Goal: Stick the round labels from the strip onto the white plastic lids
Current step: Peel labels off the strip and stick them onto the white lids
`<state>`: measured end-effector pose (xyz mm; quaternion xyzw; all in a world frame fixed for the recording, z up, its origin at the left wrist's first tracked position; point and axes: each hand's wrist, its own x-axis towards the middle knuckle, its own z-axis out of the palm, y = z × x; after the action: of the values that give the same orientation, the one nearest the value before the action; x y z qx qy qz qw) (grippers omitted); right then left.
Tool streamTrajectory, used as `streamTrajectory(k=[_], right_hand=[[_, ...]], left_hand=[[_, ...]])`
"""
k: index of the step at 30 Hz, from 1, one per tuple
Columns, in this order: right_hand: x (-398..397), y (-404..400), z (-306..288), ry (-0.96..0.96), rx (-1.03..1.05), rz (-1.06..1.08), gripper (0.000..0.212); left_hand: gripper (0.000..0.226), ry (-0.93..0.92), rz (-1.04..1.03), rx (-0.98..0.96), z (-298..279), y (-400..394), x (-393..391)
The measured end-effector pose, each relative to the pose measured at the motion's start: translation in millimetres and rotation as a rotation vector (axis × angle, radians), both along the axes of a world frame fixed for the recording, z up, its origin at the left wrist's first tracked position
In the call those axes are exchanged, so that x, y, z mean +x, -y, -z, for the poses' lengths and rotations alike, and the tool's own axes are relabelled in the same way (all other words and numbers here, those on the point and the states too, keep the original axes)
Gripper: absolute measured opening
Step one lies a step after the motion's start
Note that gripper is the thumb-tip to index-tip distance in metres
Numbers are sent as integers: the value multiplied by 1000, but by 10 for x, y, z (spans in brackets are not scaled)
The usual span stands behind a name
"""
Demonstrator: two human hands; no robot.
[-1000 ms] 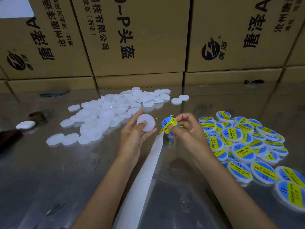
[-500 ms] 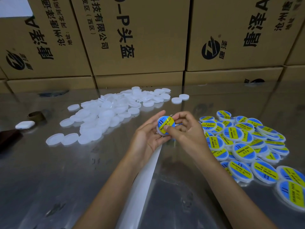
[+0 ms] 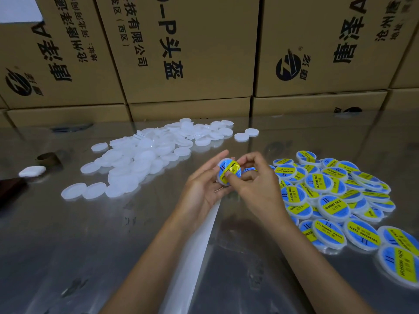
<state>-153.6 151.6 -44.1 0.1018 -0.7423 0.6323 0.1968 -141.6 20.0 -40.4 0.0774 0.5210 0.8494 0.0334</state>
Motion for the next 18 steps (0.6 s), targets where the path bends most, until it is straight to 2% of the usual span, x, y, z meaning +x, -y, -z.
streamTrajectory(k=[5,9,13,18], right_hand=[[-12,7,52,-84,145,109,32],[-21,-9,51,-56,122,126,55],[11,13,73,-112,185,132,48],[-3,-13,82,-175,160,192,42]], left_hand=[[38,-13,-28,-18,-5,-9,19],[38,23,-18,83,-22,8,2],[45,97,56,200,-50,-19,26],[48,113,128,115,-34,-43,48]])
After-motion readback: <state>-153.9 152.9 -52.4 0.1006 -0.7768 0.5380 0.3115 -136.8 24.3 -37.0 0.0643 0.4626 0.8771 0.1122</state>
